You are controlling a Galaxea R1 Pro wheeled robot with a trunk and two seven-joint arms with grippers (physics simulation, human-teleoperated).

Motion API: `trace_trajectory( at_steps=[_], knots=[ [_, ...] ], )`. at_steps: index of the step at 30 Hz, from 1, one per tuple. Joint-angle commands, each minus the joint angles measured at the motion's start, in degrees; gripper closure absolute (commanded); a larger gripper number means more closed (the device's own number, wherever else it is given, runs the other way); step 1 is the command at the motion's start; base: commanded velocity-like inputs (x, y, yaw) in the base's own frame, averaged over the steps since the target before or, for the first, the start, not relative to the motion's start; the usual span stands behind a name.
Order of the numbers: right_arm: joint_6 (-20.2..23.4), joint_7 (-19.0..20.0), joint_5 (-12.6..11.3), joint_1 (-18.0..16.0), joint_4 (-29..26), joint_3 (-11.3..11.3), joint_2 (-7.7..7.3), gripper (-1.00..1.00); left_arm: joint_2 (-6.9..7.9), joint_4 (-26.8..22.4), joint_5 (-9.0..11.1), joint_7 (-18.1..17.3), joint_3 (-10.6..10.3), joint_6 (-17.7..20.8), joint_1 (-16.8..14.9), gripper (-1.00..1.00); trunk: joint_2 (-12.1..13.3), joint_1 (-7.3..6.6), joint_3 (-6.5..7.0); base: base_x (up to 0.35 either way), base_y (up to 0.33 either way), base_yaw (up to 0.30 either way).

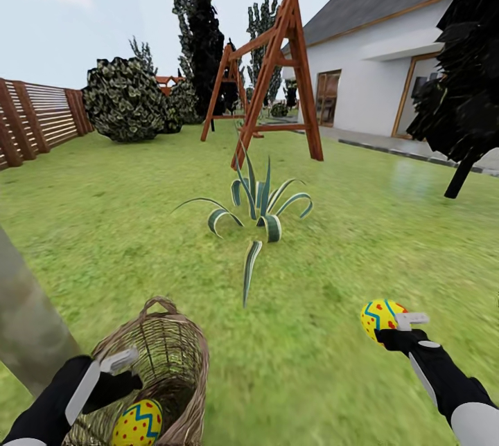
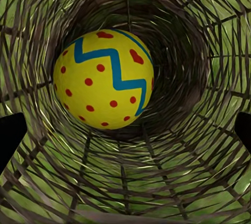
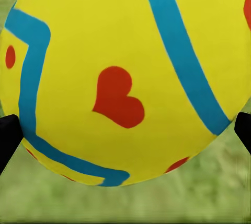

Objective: Take the three Easter eggs out of the wicker basket on the lawn in the garden, then place them on the lawn next to a single tree (choose any tree) so that all three eggs are next to the same tree and none are left in the basket.

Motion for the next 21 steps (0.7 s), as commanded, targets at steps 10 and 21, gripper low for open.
trace_trajectory(
  at_steps=[10, 21],
  knots=[
    [0.3, 0.5, 0.6, 0.0, -0.2, -0.4, 0.34, 1.0, -0.01, 0.0, 0.5, 0.3, 0.1, 0.1, 0.0, -1.0, -0.2, 0.24, -2.28, 0.0, 0.0, 0.0],
    [-0.7, 0.5, 0.6, 0.0, -0.1, -0.4, 0.77, 1.0, -0.01, 0.1, 2.9, 0.3, 0.1, -0.8, 0.0, -1.0, -0.2, 0.27, -2.5, 0.119, 0.0, 0.0]
  ],
)
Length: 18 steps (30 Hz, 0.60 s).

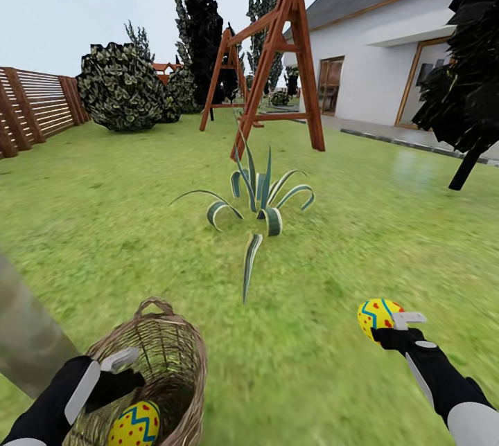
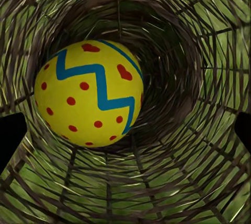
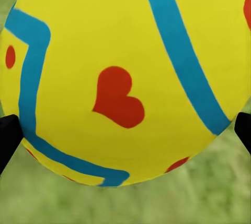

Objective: Take the three Easter eggs out of the wicker basket on the lawn in the garden, then place them on the lawn next to a single tree (choose any tree) so that all three eggs are next to the same tree and none are left in the basket.

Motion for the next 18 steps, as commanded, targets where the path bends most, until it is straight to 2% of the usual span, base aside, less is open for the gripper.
trace_trajectory(
  at_steps=[1, 7, 11, 18],
  knots=[
    [0.3, 0.5, 0.6, 0.0, -0.1, -0.4, 0.07, 1.0, -0.01, 0.0, 0.5, 0.3, 0.1, 0.2, 0.0, -1.0, 0.0, 0.0, -0.06, 0.047, 0.0, 0.0],
    [0.3, 0.5, 0.6, 0.0, 0.1, -0.3, 0.3, 1.0, 0.07, -0.1, 0.7, 0.3, 0.1, 0.2, 0.0, -1.0, 0.0, 0.0, -0.06, 0.014, 0.011, 0.0],
    [0.3, 0.5, 0.7, 0.0, 0.1, -0.3, 1.23, 1.0, 0.08, -0.2, 0.8, 0.3, 0.1, 0.2, 0.0, -1.0, 0.0, 0.0, -0.06, 0.008, 0.172, 0.0],
    [0.3, 0.5, 0.7, 0.0, 0.1, -0.3, 1.28, 1.0, 0.08, -0.1, 0.7, 0.3, 0.1, 0.2, 0.0, -1.0, 0.0, 0.03, -0.28, 0.0, 0.009, 0.0]
  ],
)
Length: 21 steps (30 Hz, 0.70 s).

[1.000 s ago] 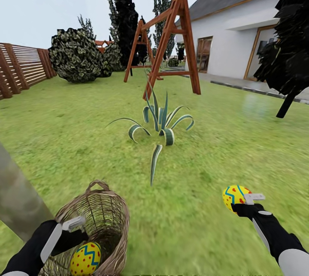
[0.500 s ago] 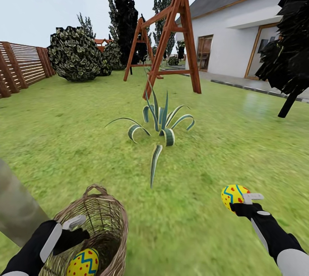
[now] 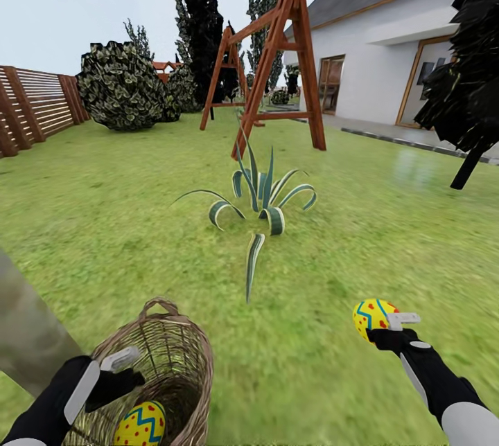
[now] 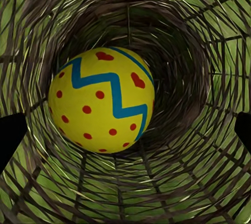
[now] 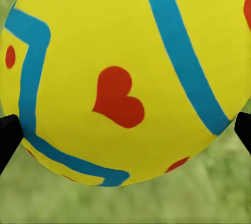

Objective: Take the three Easter eggs out of the wicker basket on the lawn in the garden, then place them on the lawn next to a single tree (choose any tree) so that all three eggs are next to the same tree and none are left in the basket.

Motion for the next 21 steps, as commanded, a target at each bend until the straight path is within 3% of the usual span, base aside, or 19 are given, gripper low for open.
trace_trajectory(
  at_steps=[1, 4, 6, 8, 21],
  knots=[
    [0.3, 0.5, 0.6, 0.0, -0.2, -0.4, 0.05, 1.0, 0.05, -0.1, 0.4, 0.3, 0.1, 0.3, 0.0, -1.0, 0.0, 0.01, -0.29, 0.0, 0.0, 0.0],
    [0.3, 0.5, 0.6, 0.0, -0.4, -0.4, -0.04, 1.0, 0.34, -0.2, 0.4, 0.3, 0.2, 0.3, 0.0, -1.0, -0.1, 0.09, -0.95, 0.0, 0.0, 0.0],
    [0.3, 0.5, 0.6, 0.0, -0.4, -0.3, 0.04, 1.0, 0.71, -0.4, 0.4, 0.2, 2.8, 0.0, 0.0, -1.0, -0.1, 0.14, -1.39, 0.0, 0.0, 0.0],
    [0.3, 0.5, 0.6, 0.0, -0.4, -0.4, 0.04, 1.0, 0.63, -0.4, 0.4, 0.2, 3.5, -0.1, 0.0, -1.0, -0.1, 0.19, -1.84, 0.0, 0.0, 0.0],
    [0.3, 0.5, 0.6, 0.0, -0.4, -0.4, 0.05, 1.0, 0.43, -0.4, 0.4, 0.2, 3.6, -0.2, 0.0, -1.0, -0.3, 0.53, -4.72, 0.0, 0.0, 0.0]
  ],
)
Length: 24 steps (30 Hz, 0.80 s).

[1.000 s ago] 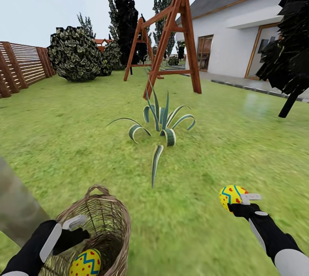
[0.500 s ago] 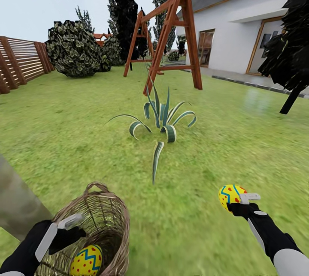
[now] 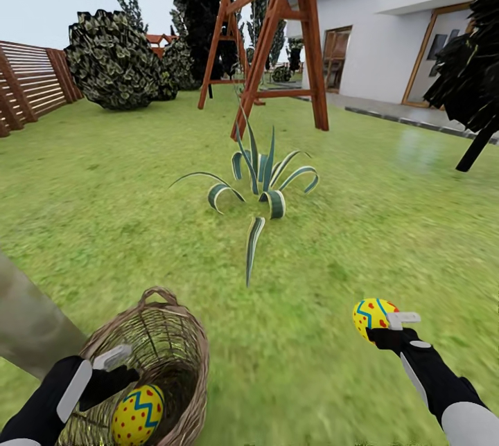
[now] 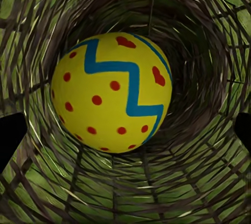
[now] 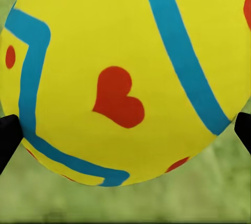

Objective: Take the three Easter eggs out of the wicker basket on the lawn in the garden, then place them on the lawn next to a single tree (choose any tree) so that all three eggs are next to the same tree and none are left in the basket.

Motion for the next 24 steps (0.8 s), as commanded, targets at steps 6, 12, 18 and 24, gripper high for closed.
trace_trajectory(
  at_steps=[6, 12, 18, 24],
  knots=[
    [0.3, 0.5, 0.6, 0.0, -0.1, -0.4, -0.01, 1.0, -0.23, 0.0, 0.2, 0.3, 0.1, 0.3, 0.0, -1.0, -0.1, 0.14, -1.39, 0.0, 0.0, 0.0],
    [0.3, 0.5, 0.6, 0.0, -0.1, -0.4, -0.04, 1.0, -0.33, 0.0, 0.2, 0.3, 0.0, 0.3, 0.0, -1.0, -0.2, 0.29, -2.72, 0.0, 0.0, 0.0],
    [0.3, 0.5, 0.6, 0.0, -0.1, -0.4, -0.03, 1.0, -0.35, 0.0, 0.2, 0.3, 0.0, 0.2, 0.0, -1.0, -0.3, 0.45, -4.05, 0.0, 0.0, 0.0],
    [0.3, 0.5, 0.6, 0.0, -0.2, -0.4, -0.03, 1.0, -0.51, 0.0, 0.2, 0.3, 0.0, 0.2, 0.0, -1.0, -0.3, 0.6, -5.38, 0.0, 0.0, 0.0]
  ],
)
